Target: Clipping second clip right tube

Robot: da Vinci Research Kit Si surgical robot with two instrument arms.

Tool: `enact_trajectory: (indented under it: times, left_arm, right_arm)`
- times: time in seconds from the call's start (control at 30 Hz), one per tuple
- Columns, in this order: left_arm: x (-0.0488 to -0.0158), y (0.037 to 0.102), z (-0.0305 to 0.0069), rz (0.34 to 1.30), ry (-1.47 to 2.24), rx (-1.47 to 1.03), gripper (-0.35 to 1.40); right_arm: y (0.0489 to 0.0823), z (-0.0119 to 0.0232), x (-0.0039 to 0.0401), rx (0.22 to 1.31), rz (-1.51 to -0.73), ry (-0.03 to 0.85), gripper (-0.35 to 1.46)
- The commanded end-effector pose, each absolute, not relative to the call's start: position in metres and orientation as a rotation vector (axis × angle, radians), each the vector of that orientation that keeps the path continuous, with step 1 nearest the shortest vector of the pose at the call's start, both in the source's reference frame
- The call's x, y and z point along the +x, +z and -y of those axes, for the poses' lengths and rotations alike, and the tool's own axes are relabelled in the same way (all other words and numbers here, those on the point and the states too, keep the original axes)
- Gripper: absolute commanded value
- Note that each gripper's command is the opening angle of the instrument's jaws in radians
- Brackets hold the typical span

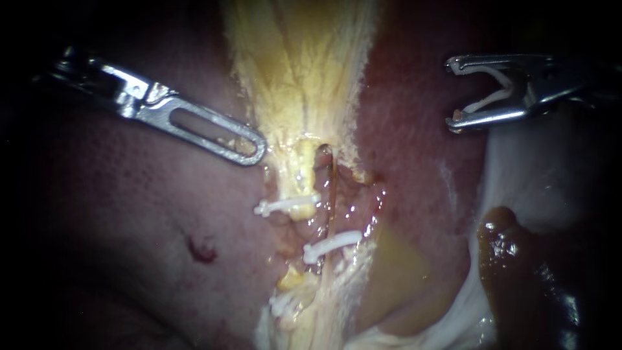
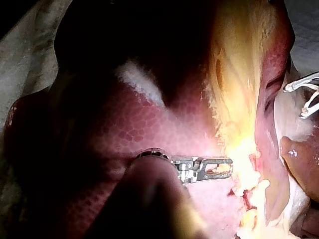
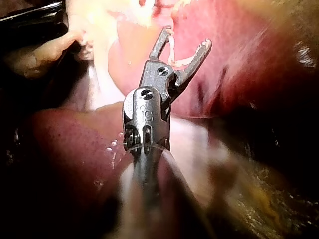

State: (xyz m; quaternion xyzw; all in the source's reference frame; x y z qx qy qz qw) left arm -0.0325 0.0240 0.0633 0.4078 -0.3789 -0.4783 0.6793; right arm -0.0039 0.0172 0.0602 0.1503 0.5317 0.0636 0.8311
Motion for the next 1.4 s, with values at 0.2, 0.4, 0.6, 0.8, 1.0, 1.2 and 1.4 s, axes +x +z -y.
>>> enact_trajectory:
  times: [0.2,0.4,0.6,0.8,1.0,1.2,1.4]
  left_arm:
    - [-0.0306,0.0612,-0.026,0.851,-1.098,0.903,-0.35]
    - [-0.0287,0.0593,-0.0279,0.866,-1.127,0.893,-0.35]
    - [-0.028,0.0592,-0.0281,0.864,-1.137,0.892,-0.35]
    - [-0.0279,0.0593,-0.0281,0.864,-1.137,0.892,-0.35]
    - [-0.0279,0.0593,-0.0281,0.864,-1.137,0.892,-0.35]
    - [-0.0279,0.0594,-0.028,0.864,-1.137,0.891,-0.35]
    - [-0.0279,0.0595,-0.028,0.864,-1.136,0.891,-0.35]
  right_arm:
    - [0.0602,-0.0172,-0.0039,0.319,-1.127,0.135,0.49]
    - [0.0602,-0.0172,-0.004,0.319,-1.128,0.135,0.49]
    - [0.0602,-0.0172,-0.004,0.319,-1.128,0.135,0.49]
    - [0.0602,-0.0172,-0.004,0.319,-1.128,0.135,0.49]
    - [0.0603,-0.0169,-0.0039,0.322,-1.133,0.124,0.49]
    - [0.0606,-0.0152,-0.0034,0.428,-1.127,0.227,0.49]
    - [0.0607,-0.0132,-0.0021,0.515,-1.132,0.264,0.49]
